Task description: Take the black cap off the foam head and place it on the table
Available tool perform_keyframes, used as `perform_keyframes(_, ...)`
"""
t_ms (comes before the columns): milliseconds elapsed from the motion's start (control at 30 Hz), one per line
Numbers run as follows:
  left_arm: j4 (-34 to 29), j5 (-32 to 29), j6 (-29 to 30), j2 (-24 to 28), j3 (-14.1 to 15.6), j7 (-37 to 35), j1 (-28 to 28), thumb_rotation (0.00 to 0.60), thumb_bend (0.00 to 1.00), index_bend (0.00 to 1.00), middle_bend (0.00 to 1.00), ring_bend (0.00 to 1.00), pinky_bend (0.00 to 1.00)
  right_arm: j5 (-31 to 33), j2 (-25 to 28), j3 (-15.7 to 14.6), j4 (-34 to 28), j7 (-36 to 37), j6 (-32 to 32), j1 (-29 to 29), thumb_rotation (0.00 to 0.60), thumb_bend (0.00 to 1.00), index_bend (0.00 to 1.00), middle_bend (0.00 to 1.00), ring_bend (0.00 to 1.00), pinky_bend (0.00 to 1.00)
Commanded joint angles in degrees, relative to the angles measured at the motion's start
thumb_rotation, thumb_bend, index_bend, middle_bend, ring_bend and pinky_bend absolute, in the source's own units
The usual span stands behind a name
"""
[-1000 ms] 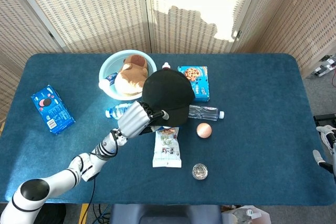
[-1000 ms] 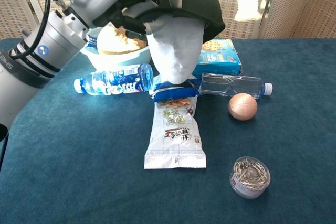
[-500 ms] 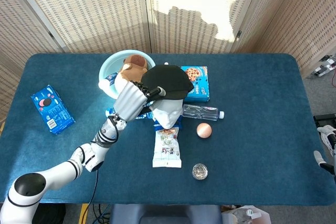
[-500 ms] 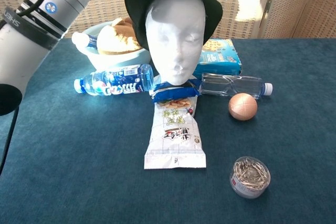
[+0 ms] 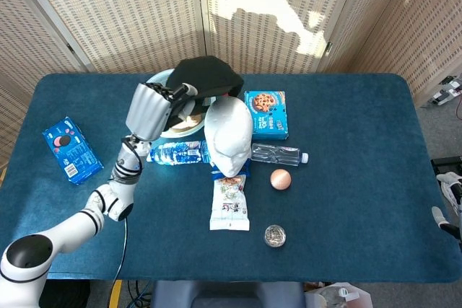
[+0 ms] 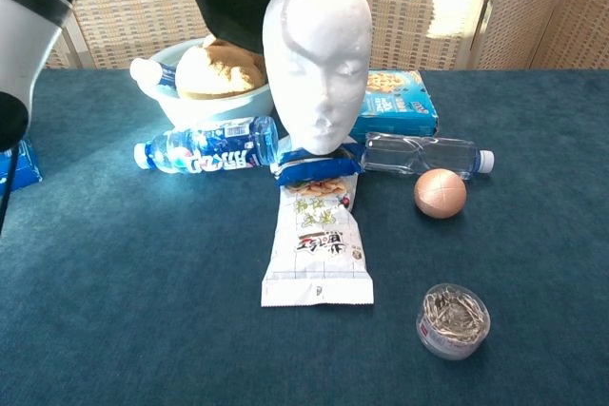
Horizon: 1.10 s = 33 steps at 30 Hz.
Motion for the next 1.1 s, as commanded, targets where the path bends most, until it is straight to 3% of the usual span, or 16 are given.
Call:
perform_keyframes(33,-0.86,-0.75,1.8,3.16,-0.31,0.07,2.18,0.6,0.45,0.63,1.0,1.0,1.0,-0.11,-0.03,-0.01,-0.06,-0.03,-0.05,0.06,0.6,0.29,0.28,0.31,0.22,0.31)
perform_keyframes(200,-3.27,-0.28,4.86,7.87,0.99,0.36,6.24,0.6,0.45,0.63,1.0,1.0,1.0,-0.34,-0.16,-0.08,-0.29,-0.37,-0.27,0.25,0.6,0.29,0.28,0.31,0.22,0.31)
perform_keyframes(667,-11.83,2.85,11.36,19.88,8.66,4.7,19.92,0.6,0.45,0.62,1.0,1.0,1.0,-0.91,0.36,-0.13,-2.08,-2.06,-0.34,0.65,0.6,0.29,0.28,0.31,0.22,0.31)
perform_keyframes(1100,-12.91,7.39,13.17,20.3,15.42,6.68,27.03,0.6,0.45,0.63,1.0,1.0,1.0,-1.35,0.39,-0.19,-2.42,-2.25,-1.0,1.27,0.6,0.29,0.28,0.31,0.22,0.31)
